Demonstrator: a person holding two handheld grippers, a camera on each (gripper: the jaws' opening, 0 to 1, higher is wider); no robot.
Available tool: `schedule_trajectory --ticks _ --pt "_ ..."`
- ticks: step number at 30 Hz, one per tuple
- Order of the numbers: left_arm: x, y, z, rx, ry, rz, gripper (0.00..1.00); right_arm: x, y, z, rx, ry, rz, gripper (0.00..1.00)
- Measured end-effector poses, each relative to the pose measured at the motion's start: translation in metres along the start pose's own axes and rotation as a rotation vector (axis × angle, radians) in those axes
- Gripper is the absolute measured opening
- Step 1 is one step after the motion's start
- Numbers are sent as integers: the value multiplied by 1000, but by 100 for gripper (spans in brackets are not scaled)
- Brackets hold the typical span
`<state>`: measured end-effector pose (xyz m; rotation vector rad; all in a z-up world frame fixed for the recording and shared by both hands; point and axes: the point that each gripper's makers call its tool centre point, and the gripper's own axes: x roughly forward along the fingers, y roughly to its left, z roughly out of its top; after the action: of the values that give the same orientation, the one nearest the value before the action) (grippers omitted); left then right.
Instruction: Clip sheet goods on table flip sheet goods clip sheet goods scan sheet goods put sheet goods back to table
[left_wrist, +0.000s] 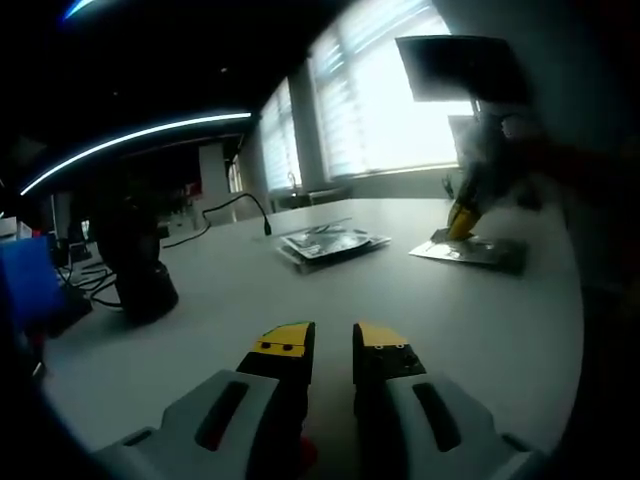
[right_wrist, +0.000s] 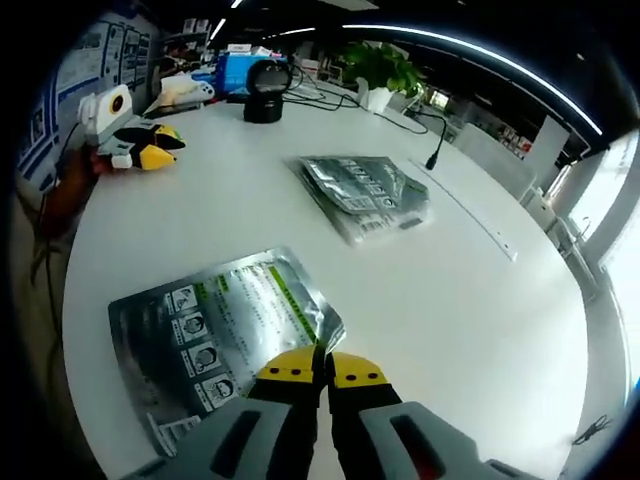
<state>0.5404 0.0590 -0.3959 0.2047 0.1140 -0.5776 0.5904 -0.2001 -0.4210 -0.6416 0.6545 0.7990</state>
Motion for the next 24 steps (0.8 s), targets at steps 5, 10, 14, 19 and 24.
schedule_trajectory --ticks 5,10,14,19,24 --pt "0 0 0 5 1 0 8 -2 3 -1 21 -8 6 0" --pt "-1 -5 1 7 1 0 8 -9 5 0 26 -15 -5 0" --pt "-1 -7 1 17 2 2 8 -18 5 4 17 -29 -28 0" --pt "-2 -8 1 13 3 -2 8 -32 4 13 43 -60 -35 0" --pt "-2 -6 0 15 4 -3 8 -50 6 31 58 -105 -36 0"
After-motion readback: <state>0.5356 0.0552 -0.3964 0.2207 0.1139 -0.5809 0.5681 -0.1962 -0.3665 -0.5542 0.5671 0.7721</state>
